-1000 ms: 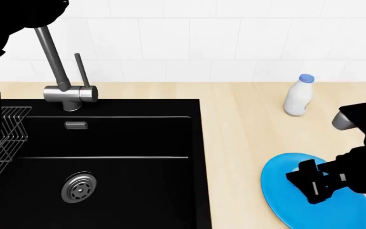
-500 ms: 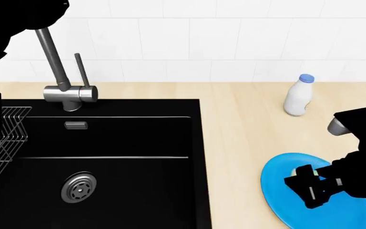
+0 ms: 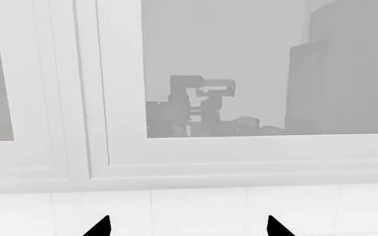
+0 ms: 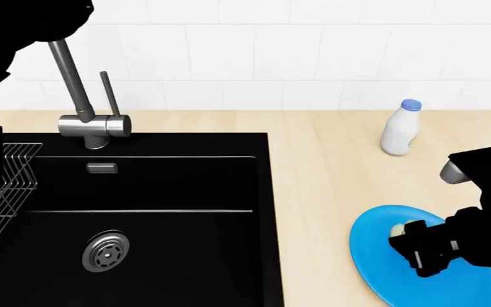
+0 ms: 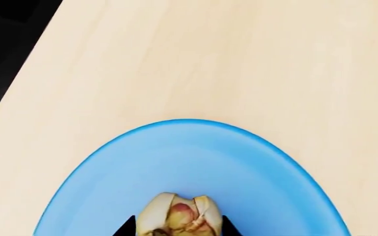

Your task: Pick the ginger from the counter and place it in the sink. Then turn on the sink faucet.

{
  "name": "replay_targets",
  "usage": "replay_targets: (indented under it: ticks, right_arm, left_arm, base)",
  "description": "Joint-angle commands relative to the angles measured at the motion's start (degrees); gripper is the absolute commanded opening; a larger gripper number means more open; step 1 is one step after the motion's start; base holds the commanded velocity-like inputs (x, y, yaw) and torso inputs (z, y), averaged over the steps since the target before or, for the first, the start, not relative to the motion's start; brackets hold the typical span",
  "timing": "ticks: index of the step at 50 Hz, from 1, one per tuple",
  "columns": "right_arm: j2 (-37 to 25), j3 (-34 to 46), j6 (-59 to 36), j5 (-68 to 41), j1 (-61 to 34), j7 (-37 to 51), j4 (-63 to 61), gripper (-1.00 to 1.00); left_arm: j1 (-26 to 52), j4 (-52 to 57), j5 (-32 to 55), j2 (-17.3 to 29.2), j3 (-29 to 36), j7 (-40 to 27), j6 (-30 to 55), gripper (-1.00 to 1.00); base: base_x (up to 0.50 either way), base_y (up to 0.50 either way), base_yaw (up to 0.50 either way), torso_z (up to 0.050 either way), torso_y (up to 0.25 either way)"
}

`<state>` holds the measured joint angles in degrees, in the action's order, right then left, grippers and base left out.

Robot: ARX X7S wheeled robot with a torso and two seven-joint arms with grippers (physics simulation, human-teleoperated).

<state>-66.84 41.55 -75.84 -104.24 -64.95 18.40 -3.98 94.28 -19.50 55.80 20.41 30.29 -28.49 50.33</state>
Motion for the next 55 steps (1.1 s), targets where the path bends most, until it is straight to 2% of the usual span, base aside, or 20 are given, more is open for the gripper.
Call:
replay_targets:
  ticks: [1, 5, 12, 19, 24, 43, 55]
  right_arm:
    - [0.34, 0.35, 0.48, -0.54, 0.83, -0.71, -0.38, -1.0]
    - [0.17, 0.08, 0.41, -1.25, 0.1, -0.2, -0.71, -1.0]
    - [1.03, -0.99, -3.36, -4.89, -8.04, 3.02, -0.09, -1.0]
    - [4.95, -0.45, -7.36, -7.66, -18.39, 6.66, 3.33, -1.0]
    - [7.91, 0.09, -7.56, -7.49, -21.28, 6.91, 4.81, -1.0]
    - [25.54, 2.9, -4.03, 6.5, -23.13, -5.99, 6.38, -1.0]
    - [34.02, 7.03, -0.78, 14.83, -22.92, -13.35, 6.89, -1.0]
  left_arm:
    - [-0.07, -0.17, -0.02, 0.0, 0.12, 0.15, -0.22, 1.0]
    - [-0.1, 0.04, 0.04, 0.08, 0.13, -0.04, -0.12, 1.0]
    - [0.09, 0.07, 0.21, 0.1, 0.07, -0.2, 0.06, 1.0]
    - [0.37, 0.1, 0.17, 0.16, 0.22, -0.24, 0.2, 1.0]
    - [0.63, 0.09, 0.26, 0.12, 0.24, -0.26, 0.35, 1.0]
    - [1.95, -2.59, -0.57, -0.48, 0.96, 1.14, -0.35, 1.0]
    - [1.83, -4.26, -0.94, -0.98, 1.22, 2.08, -1.33, 1.0]
  base:
    - [0.0, 0.0, 0.0, 0.0, 0.0]
    - [0.0, 0.0, 0.0, 0.0, 0.0]
    - [0.0, 0.0, 0.0, 0.0, 0.0]
    - [0.0, 0.0, 0.0, 0.0, 0.0]
    - [0.0, 0.0, 0.0, 0.0, 0.0]
    - [0.0, 0.0, 0.0, 0.0, 0.0]
    - [0.0, 0.0, 0.0, 0.0, 0.0]
